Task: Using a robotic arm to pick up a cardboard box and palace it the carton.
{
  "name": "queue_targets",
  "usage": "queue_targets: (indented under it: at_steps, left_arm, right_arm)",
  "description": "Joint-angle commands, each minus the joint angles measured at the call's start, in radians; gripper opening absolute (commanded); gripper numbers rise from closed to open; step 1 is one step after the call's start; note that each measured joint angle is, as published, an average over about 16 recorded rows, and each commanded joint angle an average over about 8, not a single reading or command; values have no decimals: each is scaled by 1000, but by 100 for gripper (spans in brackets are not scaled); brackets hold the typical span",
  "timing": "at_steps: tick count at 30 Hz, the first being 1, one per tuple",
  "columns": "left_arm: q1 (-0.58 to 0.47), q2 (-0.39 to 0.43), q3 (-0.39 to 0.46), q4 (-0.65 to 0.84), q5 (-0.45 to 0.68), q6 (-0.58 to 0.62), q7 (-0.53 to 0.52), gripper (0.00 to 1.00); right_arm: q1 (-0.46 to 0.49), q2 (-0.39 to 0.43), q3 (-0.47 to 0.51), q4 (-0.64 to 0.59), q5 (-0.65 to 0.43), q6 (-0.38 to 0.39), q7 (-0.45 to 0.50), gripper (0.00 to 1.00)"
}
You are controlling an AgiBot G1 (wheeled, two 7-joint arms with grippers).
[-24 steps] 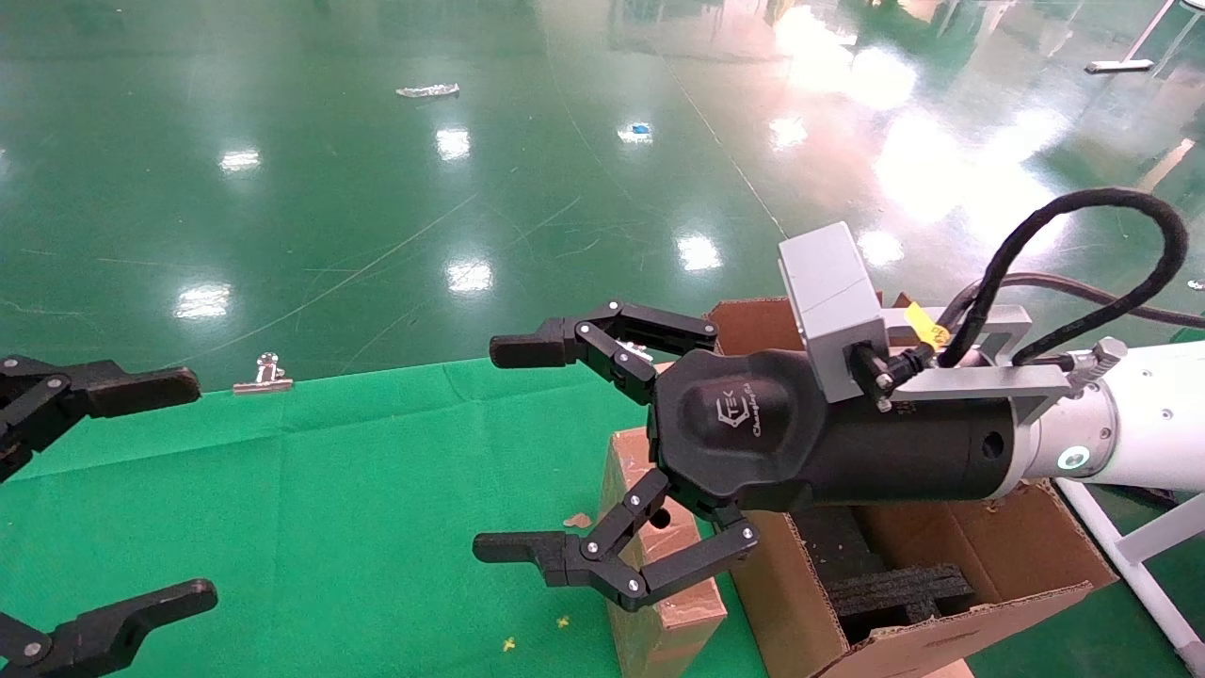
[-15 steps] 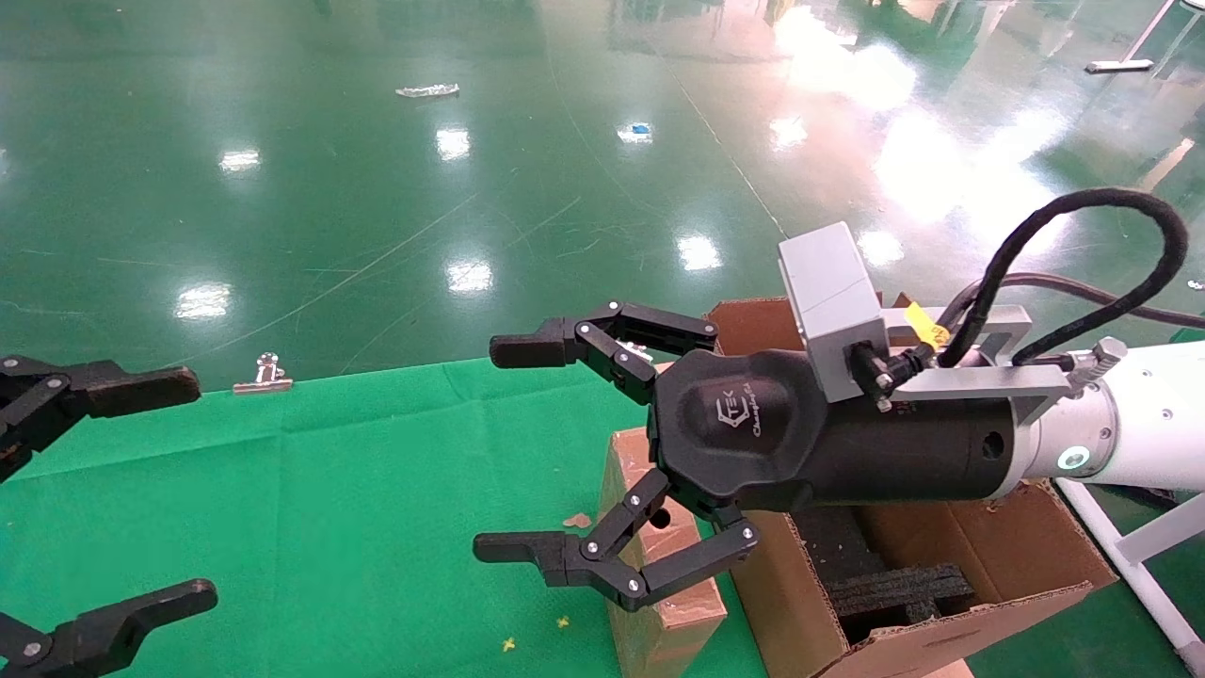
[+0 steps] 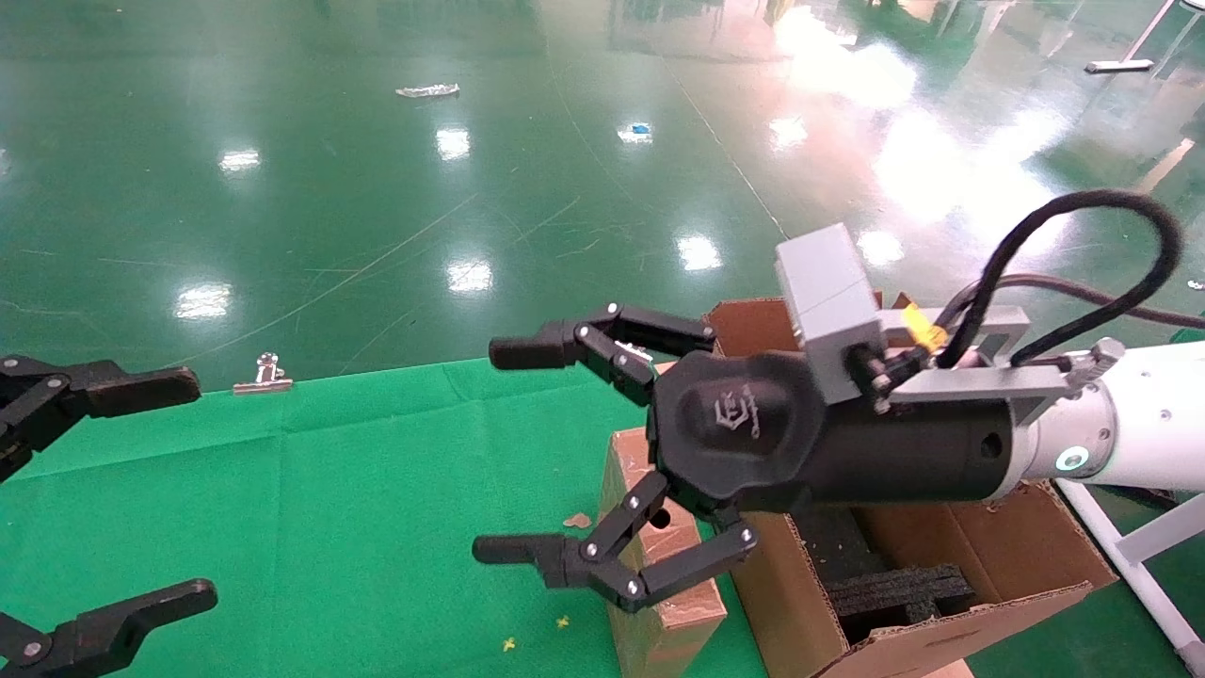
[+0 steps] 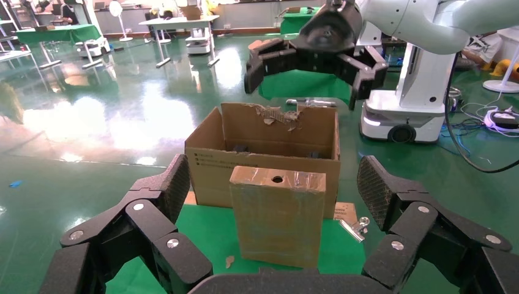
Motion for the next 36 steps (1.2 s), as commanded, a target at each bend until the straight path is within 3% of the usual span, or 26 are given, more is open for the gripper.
queue_targets:
  at_steps: [1,7,13,18,27,36]
  left_arm:
    - [0,0,0,0,0,0,0,100]
    - [0,0,1,0,0,0,0,100]
    - [-1,0,1,1,-1,0,1,100]
    - [-1,0,2,1,-1,0,1,100]
    - [-1,-1,2,1,-1,0,1,100]
    - [-1,-1,3,1,-2,-1,2,100]
  right_arm:
    - [-2,2,-5,6,-8,3,5,100]
    - [89,-12,-92,43,-187,-11,64,100]
    - [245,-78,-230,53,-409,-62,95,100]
    - [352,-126,-354,54,-522,-75,117,100]
    - [501,-152,-522,50,-559,-81,173,100]
    - [759,-151,-705,50,-567,-95,261,100]
